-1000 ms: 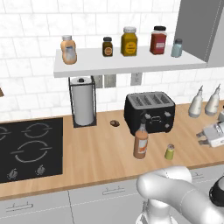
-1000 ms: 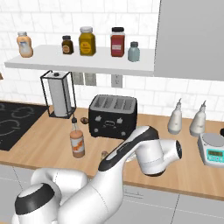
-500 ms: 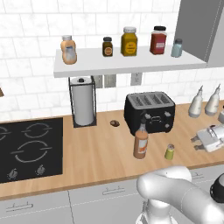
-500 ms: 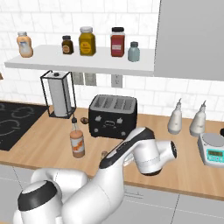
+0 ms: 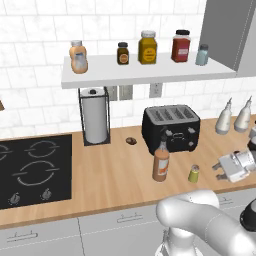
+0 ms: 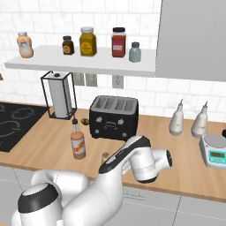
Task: Put the shaker and condiment bottle from the counter next to their counterparts in the cabinet.
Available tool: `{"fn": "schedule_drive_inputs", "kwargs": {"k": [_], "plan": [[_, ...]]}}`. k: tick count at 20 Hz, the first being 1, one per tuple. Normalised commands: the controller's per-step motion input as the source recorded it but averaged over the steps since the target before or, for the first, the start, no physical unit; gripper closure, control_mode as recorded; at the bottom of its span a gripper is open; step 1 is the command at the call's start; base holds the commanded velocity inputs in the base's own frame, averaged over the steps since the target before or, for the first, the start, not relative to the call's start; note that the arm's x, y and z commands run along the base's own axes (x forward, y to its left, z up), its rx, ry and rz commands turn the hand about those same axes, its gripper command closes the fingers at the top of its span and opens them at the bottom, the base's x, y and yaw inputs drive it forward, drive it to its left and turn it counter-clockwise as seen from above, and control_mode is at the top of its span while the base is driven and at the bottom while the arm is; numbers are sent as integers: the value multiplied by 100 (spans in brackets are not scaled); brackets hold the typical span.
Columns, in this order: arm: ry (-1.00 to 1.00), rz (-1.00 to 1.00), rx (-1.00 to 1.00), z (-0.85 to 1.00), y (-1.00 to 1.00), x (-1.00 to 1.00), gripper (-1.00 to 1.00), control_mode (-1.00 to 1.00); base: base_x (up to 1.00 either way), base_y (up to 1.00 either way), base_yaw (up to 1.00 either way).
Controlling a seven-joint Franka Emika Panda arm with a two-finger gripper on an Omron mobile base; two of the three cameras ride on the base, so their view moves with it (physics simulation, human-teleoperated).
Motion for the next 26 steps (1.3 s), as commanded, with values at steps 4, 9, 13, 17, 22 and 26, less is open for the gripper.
{"fn": "schedule_drive_inputs", "kwargs": {"k": [4, 9, 13, 17, 22, 26], "plan": [[-2, 3, 0, -20, 19, 3, -100, -100, 0, 0, 0], [0, 2, 0, -22, 30, 4, -100, -100, 0, 0, 0], [0, 1, 0, -15, 15, 18, -100, -100, 0, 0, 0], [0, 0, 1, 0, 0, 37, -100, -100, 0, 0, 0], [0, 0, 2, 0, 0, 44, -100, -100, 0, 0, 0], [-1, 0, 1, -9, -4, 17, -100, -100, 0, 0, 0]]}}
